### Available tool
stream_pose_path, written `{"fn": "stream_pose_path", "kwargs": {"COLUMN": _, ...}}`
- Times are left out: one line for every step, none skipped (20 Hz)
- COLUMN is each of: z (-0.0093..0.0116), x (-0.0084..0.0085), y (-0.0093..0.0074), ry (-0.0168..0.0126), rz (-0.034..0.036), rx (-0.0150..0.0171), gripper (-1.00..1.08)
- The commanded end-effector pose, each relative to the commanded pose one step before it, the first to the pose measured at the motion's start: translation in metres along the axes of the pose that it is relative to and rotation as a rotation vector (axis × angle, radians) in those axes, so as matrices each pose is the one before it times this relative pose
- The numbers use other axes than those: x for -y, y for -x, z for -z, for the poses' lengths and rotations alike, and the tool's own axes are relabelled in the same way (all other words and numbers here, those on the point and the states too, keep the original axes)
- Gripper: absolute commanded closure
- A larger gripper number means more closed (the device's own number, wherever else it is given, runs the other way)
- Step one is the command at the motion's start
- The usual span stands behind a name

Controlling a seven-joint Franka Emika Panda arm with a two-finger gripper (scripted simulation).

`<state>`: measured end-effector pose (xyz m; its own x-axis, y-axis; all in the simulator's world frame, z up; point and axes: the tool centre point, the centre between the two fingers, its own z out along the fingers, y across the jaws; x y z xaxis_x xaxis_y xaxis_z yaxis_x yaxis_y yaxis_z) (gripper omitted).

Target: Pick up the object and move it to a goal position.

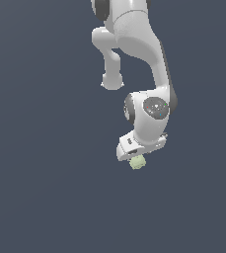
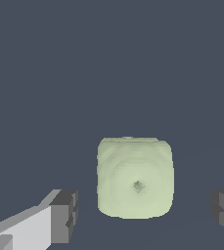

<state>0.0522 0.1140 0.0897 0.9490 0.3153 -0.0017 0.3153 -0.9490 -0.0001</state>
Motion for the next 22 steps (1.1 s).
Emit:
{"fn": "stream_pose_path", "kwargs": {"z": -0.0029, "x": -0.00037, "y": 0.00006, "ry": 0.0001, "rz": -0.00036, "rx": 0.00012, "gripper": -0.92}}
{"fn": "stream_pose_path", "kwargs": {"z": -0.0027, "x": -0.00008, "y": 0.0, "ry": 0.0, "rz": 0.0, "rx": 0.0, "gripper": -0.92}}
{"fn": "stream_pose_path", "kwargs": {"z": -0.00325, "x": 0.00031, "y": -0.00002, "ry": 0.00001, "rz": 0.00061, "rx": -0.00032, "gripper": -0.92}}
{"fn": "stream_pose_path", "kwargs": {"z": -0.00421, "x": -0.00011, "y": 0.00004, "ry": 0.0, "rz": 0.0, "rx": 0.0, "gripper": -0.92}}
{"fn": "stream_pose_path", "kwargs": {"z": -0.00474, "x": 0.00028, "y": 0.00002, "ry": 0.00001, "rz": 0.00061, "rx": -0.00031, "gripper": -0.92}}
{"fn": "stream_pose_path", "kwargs": {"z": -0.00566, "x": -0.00015, "y": 0.00009, "ry": 0.0, "rz": 0.0, "rx": 0.0, "gripper": -0.92}}
{"fn": "stream_pose_path", "kwargs": {"z": -0.00587, "x": 0.00042, "y": 0.00005, "ry": 0.00001, "rz": 0.00087, "rx": -0.00044, "gripper": -0.92}}
{"fn": "stream_pose_path", "kwargs": {"z": -0.0054, "x": 0.00015, "y": 0.00007, "ry": 0.0, "rz": 0.00044, "rx": -0.00022, "gripper": -0.92}}
{"fn": "stream_pose_path", "kwargs": {"z": -0.00472, "x": -0.00013, "y": 0.00005, "ry": 0.0, "rz": 0.0, "rx": 0.0, "gripper": -0.92}}
{"fn": "stream_pose_path", "kwargs": {"z": -0.00368, "x": 0.0003, "y": -0.00006, "ry": 0.00001, "rz": 0.00061, "rx": -0.00032, "gripper": -0.92}}
{"fn": "stream_pose_path", "kwargs": {"z": -0.00307, "x": -0.0001, "y": -0.00009, "ry": 0.0, "rz": 0.0, "rx": 0.0, "gripper": -0.92}}
{"fn": "stream_pose_path", "kwargs": {"z": -0.00225, "x": -0.00009, "y": -0.00018, "ry": 0.0, "rz": 0.0, "rx": 0.0, "gripper": -0.92}}
{"fn": "stream_pose_path", "kwargs": {"z": -0.00142, "x": -0.00007, "y": -0.00029, "ry": 0.0, "rz": 0.0, "rx": 0.0, "gripper": -0.92}}
{"fn": "stream_pose_path", "kwargs": {"z": -0.0006, "x": -0.00006, "y": -0.00039, "ry": 0.0, "rz": 0.0, "rx": 0.0, "gripper": -0.92}}
{"fn": "stream_pose_path", "kwargs": {"z": 0.00012, "x": -0.00004, "y": -0.00041, "ry": 0.0, "rz": 0.0, "rx": 0.0, "gripper": -0.92}}
{"fn": "stream_pose_path", "kwargs": {"z": 0.00018, "x": -0.00001, "y": -0.00017, "ry": 0.0, "rz": 0.0, "rx": 0.0, "gripper": -0.92}}
{"fn": "stream_pose_path", "kwargs": {"z": 0.0, "x": 0.0, "y": 0.0, "ry": 0.0, "rz": 0.0, "rx": 0.0, "gripper": 1.08}}
{"fn": "stream_pose_path", "kwargs": {"z": 0.0, "x": 0.0, "y": 0.0, "ry": 0.0, "rz": 0.0, "rx": 0.0, "gripper": 1.08}}
{"fn": "stream_pose_path", "kwargs": {"z": 0.0, "x": 0.0, "y": 0.0, "ry": 0.0, "rz": 0.0, "rx": 0.0, "gripper": 1.08}}
{"fn": "stream_pose_path", "kwargs": {"z": 0.0, "x": 0.0, "y": 0.0, "ry": 0.0, "rz": 0.0, "rx": 0.0, "gripper": 1.08}}
{"fn": "stream_pose_path", "kwargs": {"z": 0.0, "x": 0.0, "y": 0.0, "ry": 0.0, "rz": 0.0, "rx": 0.0, "gripper": 1.08}}
{"fn": "stream_pose_path", "kwargs": {"z": 0.0, "x": 0.0, "y": 0.0, "ry": 0.0, "rz": 0.0, "rx": 0.0, "gripper": 1.08}}
